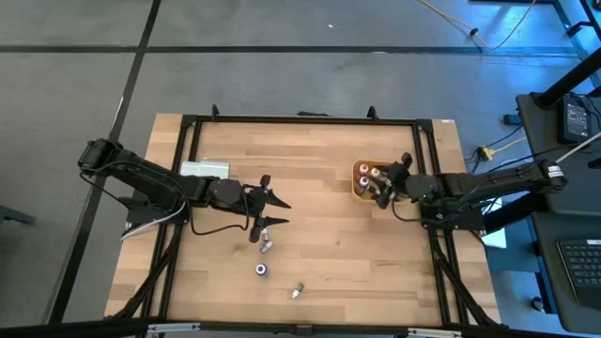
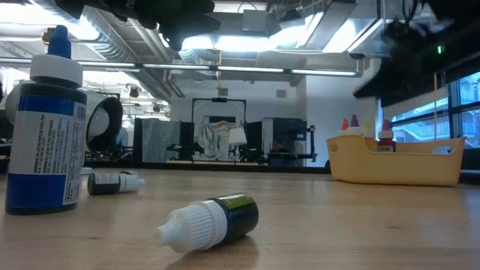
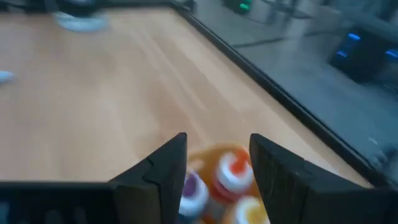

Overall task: Pick & Place food coloring
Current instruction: Put the pink food coloring bottle into the yellow bin

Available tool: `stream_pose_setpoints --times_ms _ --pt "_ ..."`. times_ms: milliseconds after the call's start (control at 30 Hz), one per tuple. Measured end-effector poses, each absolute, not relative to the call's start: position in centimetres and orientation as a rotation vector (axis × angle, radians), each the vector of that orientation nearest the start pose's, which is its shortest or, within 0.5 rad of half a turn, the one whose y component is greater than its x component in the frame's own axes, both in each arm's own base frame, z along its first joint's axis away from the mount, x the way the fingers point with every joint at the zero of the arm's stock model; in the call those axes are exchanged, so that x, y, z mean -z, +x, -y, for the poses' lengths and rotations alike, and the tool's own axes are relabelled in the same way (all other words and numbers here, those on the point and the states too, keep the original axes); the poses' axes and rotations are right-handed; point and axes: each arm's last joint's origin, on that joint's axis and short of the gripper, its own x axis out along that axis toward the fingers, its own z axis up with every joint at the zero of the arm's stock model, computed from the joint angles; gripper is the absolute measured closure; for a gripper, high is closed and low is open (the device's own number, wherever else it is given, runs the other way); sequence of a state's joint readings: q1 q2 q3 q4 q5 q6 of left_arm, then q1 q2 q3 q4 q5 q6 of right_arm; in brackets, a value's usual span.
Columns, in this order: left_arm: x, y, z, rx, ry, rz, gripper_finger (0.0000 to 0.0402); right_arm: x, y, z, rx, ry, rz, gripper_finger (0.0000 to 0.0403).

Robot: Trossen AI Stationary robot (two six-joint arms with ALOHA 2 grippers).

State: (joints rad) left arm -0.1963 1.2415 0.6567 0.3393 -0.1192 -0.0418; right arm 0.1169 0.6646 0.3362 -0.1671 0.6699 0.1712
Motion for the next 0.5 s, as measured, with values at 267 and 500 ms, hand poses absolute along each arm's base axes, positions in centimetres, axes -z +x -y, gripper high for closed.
stream_pose_setpoints --times_ms 267,500 --pt "-24.5 26.1 4.8 0.072 -0.003 -0.244 0.0224 -22.4 14.8 -0.7 0.4 -0.028 -0.41 0.0226" --pt "-24.5 26.1 4.9 0.073 0.0 -0.243 0.0219 -20.4 14.9 -1.0 0.378 -0.014 -0.355 0.0226"
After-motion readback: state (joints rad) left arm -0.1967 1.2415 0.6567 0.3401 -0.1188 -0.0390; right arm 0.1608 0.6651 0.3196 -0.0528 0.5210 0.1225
